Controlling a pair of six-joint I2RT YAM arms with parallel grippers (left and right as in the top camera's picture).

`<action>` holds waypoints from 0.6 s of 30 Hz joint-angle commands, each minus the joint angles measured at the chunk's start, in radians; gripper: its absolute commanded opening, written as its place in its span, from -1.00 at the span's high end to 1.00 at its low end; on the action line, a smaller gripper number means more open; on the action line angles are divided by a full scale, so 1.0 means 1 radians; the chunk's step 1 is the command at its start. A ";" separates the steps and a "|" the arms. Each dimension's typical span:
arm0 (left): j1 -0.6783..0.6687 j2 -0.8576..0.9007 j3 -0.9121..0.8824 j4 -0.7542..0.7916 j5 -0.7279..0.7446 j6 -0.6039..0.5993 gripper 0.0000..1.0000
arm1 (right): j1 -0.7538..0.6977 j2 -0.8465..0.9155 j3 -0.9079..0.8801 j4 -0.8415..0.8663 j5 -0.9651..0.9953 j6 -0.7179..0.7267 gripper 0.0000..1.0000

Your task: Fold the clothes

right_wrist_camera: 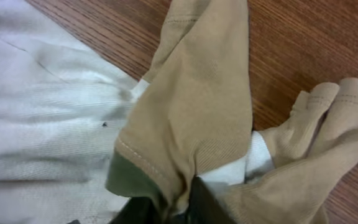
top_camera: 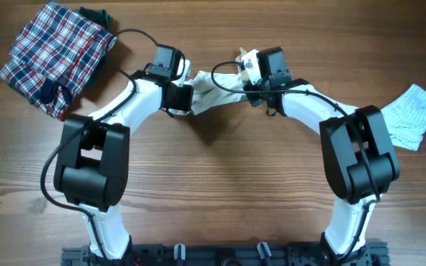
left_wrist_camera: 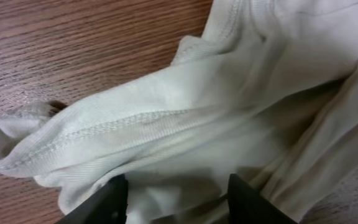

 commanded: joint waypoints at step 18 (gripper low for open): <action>0.000 0.011 -0.008 -0.001 -0.015 -0.013 -0.11 | 0.001 -0.248 0.023 -0.148 0.130 0.170 0.92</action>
